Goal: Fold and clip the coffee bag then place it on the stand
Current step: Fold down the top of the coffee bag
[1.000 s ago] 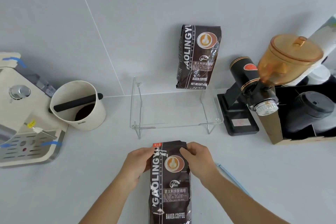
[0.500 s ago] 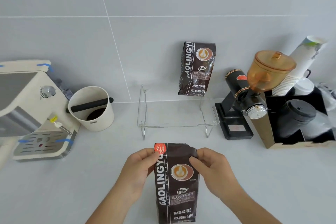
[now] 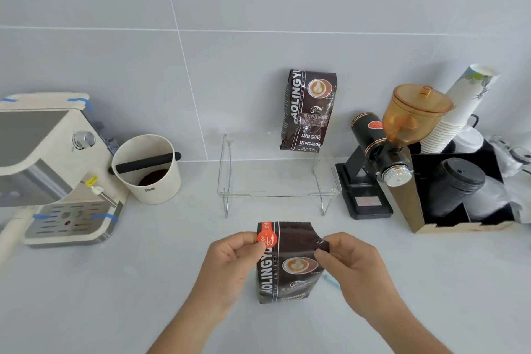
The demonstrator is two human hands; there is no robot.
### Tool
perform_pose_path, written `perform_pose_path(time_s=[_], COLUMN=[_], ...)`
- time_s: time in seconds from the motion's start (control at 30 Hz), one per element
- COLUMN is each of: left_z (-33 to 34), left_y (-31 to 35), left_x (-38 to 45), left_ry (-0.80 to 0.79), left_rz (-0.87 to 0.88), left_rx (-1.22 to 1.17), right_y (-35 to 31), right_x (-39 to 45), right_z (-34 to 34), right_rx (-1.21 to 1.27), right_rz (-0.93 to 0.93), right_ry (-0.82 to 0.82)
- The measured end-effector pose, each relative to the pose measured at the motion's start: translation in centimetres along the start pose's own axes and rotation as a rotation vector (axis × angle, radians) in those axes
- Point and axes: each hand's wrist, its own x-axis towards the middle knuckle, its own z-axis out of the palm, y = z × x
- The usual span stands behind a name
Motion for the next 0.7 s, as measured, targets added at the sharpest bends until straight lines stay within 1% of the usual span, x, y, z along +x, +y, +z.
perform_pose_path(time_s=[0.1,0.17,0.3,0.4,0.5,0.57,0.63,0.7], left_z=[-0.4,-0.5,-0.9,-1.2,-1.0,-0.9,-0.9,-0.9], left_y=[0.1,0.1,1.1,1.8,2.1,2.0,2.1,2.2], left_x=[-0.1,-0.3,-0.2,-0.1,-0.2,-0.1,0.2,0.5], left_ry=[-0.001,0.012,0.063,0.104,0.155,0.182,0.146,0.057], left_rz=[-0.002,0.013,0.065,0.117,0.143,0.125,0.115,0.141], left_rx=[0.072,0.171,0.37,0.514,0.562,0.54,0.519,0.546], right_y=[-0.4,-0.9,-2.7,-3.4,-3.9,-3.9,-3.7,-3.3], right_x=[-0.1,-0.2,0.3,0.9,1.1,1.4,1.5,1.7], right_z=[0.0,0.1,0.8,1.3,1.5,1.6,1.8,1.9], right_rx=[-0.06,-0.099,-0.314,-0.347,-0.417,-0.453,-0.467,-0.469], right_rz=[-0.004,-0.027,-0.124,-0.127,-0.191,-0.241,-0.271,-0.285], right_ry=[0.001,-0.008,-0.073,-0.059,-0.038,-0.053,-0.058,-0.06])
